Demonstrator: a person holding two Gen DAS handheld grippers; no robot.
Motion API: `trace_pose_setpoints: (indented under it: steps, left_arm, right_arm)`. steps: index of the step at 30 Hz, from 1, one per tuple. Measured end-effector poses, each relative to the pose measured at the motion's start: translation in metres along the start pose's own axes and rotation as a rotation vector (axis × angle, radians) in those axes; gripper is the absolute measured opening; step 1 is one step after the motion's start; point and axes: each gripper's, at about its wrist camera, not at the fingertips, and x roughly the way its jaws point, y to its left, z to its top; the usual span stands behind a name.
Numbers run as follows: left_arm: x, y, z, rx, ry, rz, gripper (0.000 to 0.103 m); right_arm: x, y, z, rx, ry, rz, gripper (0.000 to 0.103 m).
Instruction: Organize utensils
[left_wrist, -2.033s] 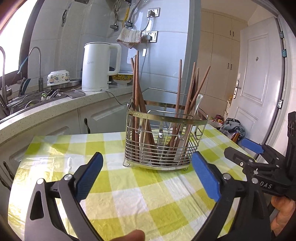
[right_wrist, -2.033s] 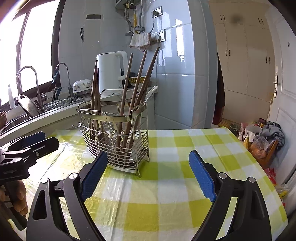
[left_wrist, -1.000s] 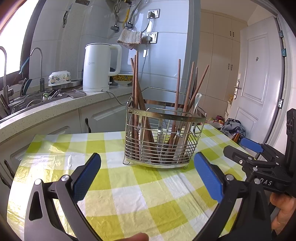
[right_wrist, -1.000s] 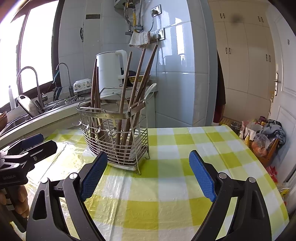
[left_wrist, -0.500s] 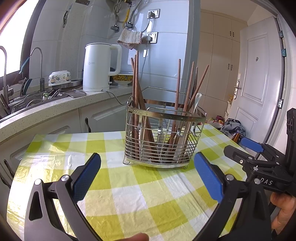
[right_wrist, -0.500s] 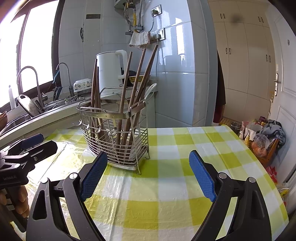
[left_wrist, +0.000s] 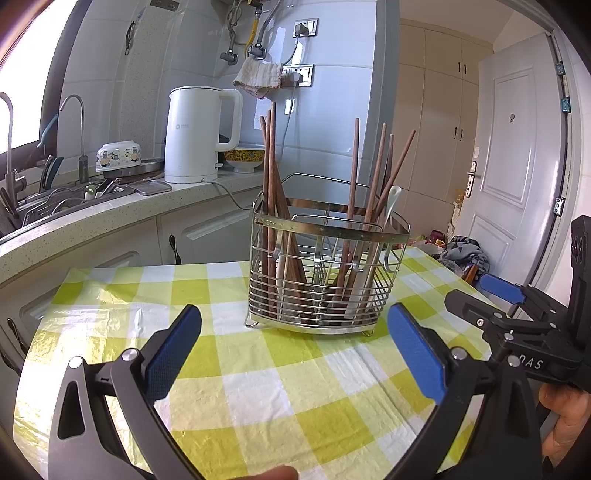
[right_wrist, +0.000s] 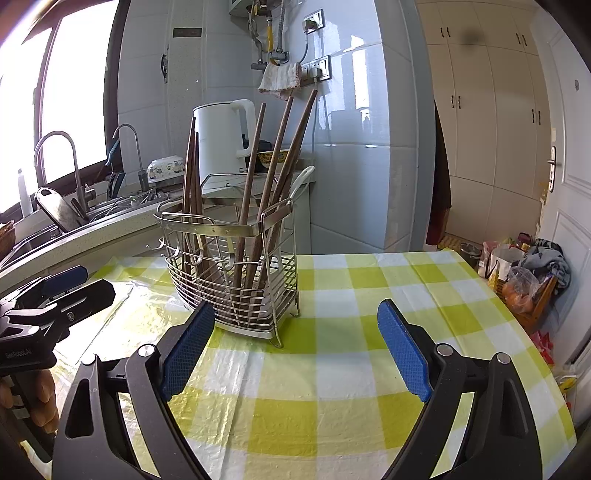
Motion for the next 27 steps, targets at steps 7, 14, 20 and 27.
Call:
trace_pose_setpoints:
  steps: [7, 14, 20, 27]
  left_arm:
    - [0.0002, -0.0001, 0.0, 0.0, 0.0, 0.001, 0.098]
    - [0.0006, -0.0004, 0.0001, 0.001, 0.003, -0.002, 0.098]
    - [0.0011, -0.002, -0.0022, 0.006, 0.005, -0.006, 0.098]
    - [-0.001, -0.0036, -0.0039, 0.015, -0.018, 0.022, 0.098]
  right_arm:
    - [-0.0003, 0.0, 0.0, -0.001, -0.001, 0.002, 0.084]
    - [-0.0001, -0.0002, 0.0001, 0.0, 0.0, 0.001, 0.084]
    - [0.0004, -0.0005, 0.0002, -0.001, 0.004, 0.003, 0.084]
    - [0.0, -0.0006, -0.0003, -0.001, 0.004, 0.002, 0.084]
